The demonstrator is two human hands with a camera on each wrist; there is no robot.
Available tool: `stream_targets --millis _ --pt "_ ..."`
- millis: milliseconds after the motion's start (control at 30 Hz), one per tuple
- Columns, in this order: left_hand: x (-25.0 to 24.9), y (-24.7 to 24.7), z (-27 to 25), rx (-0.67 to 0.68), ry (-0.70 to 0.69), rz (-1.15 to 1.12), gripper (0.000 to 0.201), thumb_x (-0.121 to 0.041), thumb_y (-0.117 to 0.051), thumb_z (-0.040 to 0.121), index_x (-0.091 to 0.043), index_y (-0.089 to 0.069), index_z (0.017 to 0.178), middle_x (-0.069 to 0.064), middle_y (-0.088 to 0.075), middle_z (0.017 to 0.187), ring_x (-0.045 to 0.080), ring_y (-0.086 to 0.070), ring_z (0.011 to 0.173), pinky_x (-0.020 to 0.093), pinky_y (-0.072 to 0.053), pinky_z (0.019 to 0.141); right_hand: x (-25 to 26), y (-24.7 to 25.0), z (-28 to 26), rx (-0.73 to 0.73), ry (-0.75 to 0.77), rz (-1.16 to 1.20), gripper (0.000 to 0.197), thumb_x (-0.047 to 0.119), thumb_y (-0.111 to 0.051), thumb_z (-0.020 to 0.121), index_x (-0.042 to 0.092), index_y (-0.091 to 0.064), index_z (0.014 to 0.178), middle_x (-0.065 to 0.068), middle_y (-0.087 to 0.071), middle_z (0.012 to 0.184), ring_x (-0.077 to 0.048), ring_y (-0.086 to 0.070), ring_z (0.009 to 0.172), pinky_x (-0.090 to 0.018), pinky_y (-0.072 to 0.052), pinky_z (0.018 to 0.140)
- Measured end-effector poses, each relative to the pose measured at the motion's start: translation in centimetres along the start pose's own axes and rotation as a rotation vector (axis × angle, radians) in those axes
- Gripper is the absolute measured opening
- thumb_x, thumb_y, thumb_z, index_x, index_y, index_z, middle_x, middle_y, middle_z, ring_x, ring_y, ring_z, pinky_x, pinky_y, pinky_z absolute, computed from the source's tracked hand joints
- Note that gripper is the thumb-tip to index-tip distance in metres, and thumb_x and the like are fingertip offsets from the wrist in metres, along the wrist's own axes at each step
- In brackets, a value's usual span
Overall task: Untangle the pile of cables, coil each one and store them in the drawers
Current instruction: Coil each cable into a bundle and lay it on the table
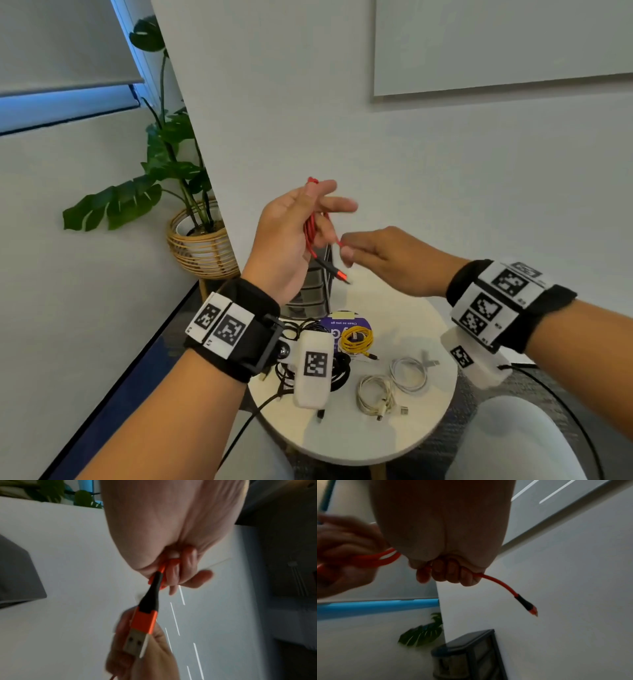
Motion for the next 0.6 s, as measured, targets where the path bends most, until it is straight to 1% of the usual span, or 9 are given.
stream_targets --millis 100,200,233,267,300,333,400,500,600 --pt "1.4 0.3 0.1 -0.044 0.042 0.161 0.039 -0.02 -0.037 0.111 -0.005 -0.043 0.147 0.0 -0.075 0.114 0.008 -0.073 0.102 0.019 -0.057 0.086 2.2 0.2 -0.2 0.064 0.074 -0.201 0.029 0.034 -0.043 0.108 0.028 -0.054 0.082 0.012 -0.043 0.057 -0.002 -0.047 0.055 -0.023 -0.027 0.056" --pt "2.6 0.6 0.1 0.012 0.062 0.506 0.038 -0.022 -0.039 0.112 -0.006 -0.053 0.143 -0.003 -0.071 0.121 0.008 -0.069 0.11 0.027 -0.055 0.097 4.3 2.5 0.0 0.07 0.158 -0.39 0.025 0.036 -0.051 0.104 0.033 -0.061 0.081 0.014 -0.049 0.063 -0.002 -0.047 0.058 -0.025 -0.032 0.056" --pt "2.8 0.6 -0.1 0.062 0.07 0.518 0.035 -0.024 -0.039 0.111 -0.005 -0.062 0.129 0.001 -0.074 0.108 0.015 -0.071 0.096 0.029 -0.057 0.089 4.7 3.3 0.2 0.048 0.187 -0.38 0.021 0.037 -0.055 0.102 0.031 -0.067 0.086 0.013 -0.055 0.068 -0.004 -0.05 0.061 -0.027 -0.036 0.058" --pt "2.8 0.4 -0.4 0.117 0.085 0.456 0.034 -0.023 -0.038 0.111 -0.004 -0.065 0.109 0.001 -0.071 0.084 0.016 -0.066 0.071 0.026 -0.053 0.068 4.9 4.1 0.4 0.019 0.215 -0.34 0.017 0.036 -0.059 0.1 0.029 -0.07 0.088 0.012 -0.06 0.072 -0.005 -0.053 0.064 -0.03 -0.041 0.061" --pt "2.7 0.1 -0.6 0.163 0.102 0.365 0.035 -0.02 -0.036 0.111 -0.004 -0.061 0.093 0.0 -0.059 0.066 0.013 -0.05 0.053 0.024 -0.036 0.051 4.8 4.6 0.6 -0.013 0.231 -0.284 0.015 0.036 -0.062 0.098 0.027 -0.07 0.088 0.011 -0.063 0.074 -0.007 -0.055 0.065 -0.031 -0.044 0.063" --pt "2.4 -0.2 -0.7 0.199 0.135 0.258 0.037 -0.02 -0.034 0.109 -0.006 -0.058 0.085 -0.001 -0.047 0.06 0.011 -0.036 0.049 0.027 -0.022 0.048 4.5 4.8 0.8 -0.047 0.23 -0.224 0.015 0.035 -0.065 0.096 0.024 -0.067 0.087 0.009 -0.063 0.074 -0.009 -0.056 0.066 -0.032 -0.045 0.064" --pt "1.7 -0.6 -0.7 0.251 0.207 0.104 0.043 -0.023 -0.032 0.105 -0.009 -0.064 0.08 0.0 -0.037 0.062 0.014 -0.02 0.053 0.03 -0.011 0.049 4.0 4.9 0.9 -0.112 0.197 -0.107 0.016 0.035 -0.069 0.094 0.022 -0.059 0.095 0.006 -0.059 0.072 -0.012 -0.054 0.063 -0.027 -0.044 0.061" --pt "1.7 0.0 -0.6 0.314 0.244 0.164 0.038 -0.02 -0.033 0.108 -0.008 -0.051 0.076 0.004 -0.037 0.062 0.016 -0.019 0.049 0.029 -0.016 0.048 3.1 4.2 0.6 -0.139 0.165 -0.091 0.024 0.039 -0.068 0.095 0.025 -0.059 0.112 0.01 -0.051 0.067 -0.008 -0.051 0.062 -0.016 -0.035 0.058" --pt "2.4 0.7 -0.9 0.261 0.282 0.18 0.032 -0.017 -0.039 0.108 -0.009 -0.054 0.081 0.006 -0.047 0.063 0.016 -0.035 0.048 0.026 -0.03 0.05 2.1 3.1 0.6 -0.137 0.151 -0.184 0.026 0.048 -0.058 0.097 0.024 -0.065 0.088 0.015 -0.054 0.065 -0.004 -0.055 0.062 -0.017 -0.036 0.058"
Point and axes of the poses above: each hand's wrist, its own z-axis towards the middle knuckle, its own y-axis out of the back of the hand, x = y × z, the point moved 2 cm from there along z, towards the middle knuckle
